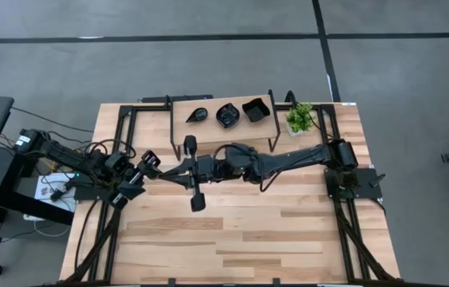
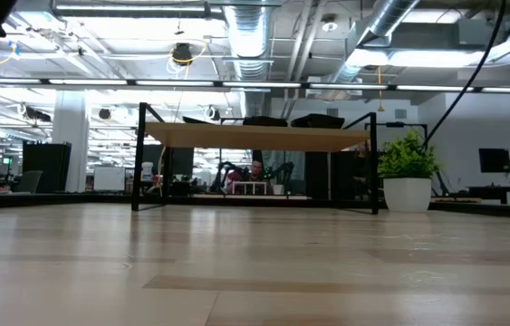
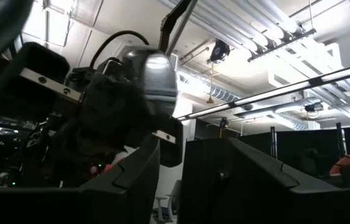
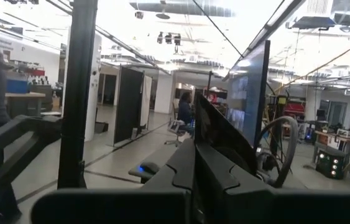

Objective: Pick & Place Mini shaped plates
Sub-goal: Stack the black drop shaped plate on the black drop shaped plate on the shelf

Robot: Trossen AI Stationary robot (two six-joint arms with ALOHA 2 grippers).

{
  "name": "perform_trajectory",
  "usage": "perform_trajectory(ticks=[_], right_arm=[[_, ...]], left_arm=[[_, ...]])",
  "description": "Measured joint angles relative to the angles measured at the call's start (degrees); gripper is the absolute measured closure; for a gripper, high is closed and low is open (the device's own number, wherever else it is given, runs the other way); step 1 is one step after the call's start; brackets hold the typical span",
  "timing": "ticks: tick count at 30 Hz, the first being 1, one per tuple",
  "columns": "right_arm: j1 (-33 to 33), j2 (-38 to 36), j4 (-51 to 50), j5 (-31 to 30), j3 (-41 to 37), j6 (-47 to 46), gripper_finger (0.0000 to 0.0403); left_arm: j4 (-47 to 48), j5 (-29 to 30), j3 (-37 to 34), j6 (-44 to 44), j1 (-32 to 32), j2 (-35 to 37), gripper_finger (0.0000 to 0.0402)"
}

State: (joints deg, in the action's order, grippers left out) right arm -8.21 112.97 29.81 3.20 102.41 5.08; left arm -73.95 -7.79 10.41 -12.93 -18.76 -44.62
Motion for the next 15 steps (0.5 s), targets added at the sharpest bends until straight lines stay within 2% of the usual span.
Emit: perform_trajectory(ticks=[8, 15], right_arm=[[-0.8, -3.9, -5.7, -0.1, 0.0, 3.2, 0.0401], [-1.0, -9.1, -17.6, -0.2, 0.0, 4.5, 0.0401]], left_arm=[[0.0, 0.6, 0.0, 0.2, 0.0, 0.0, 0.0215], [-0.1, 2.4, 0.0, -0.1, 0.0, 0.0, 0.0215]])
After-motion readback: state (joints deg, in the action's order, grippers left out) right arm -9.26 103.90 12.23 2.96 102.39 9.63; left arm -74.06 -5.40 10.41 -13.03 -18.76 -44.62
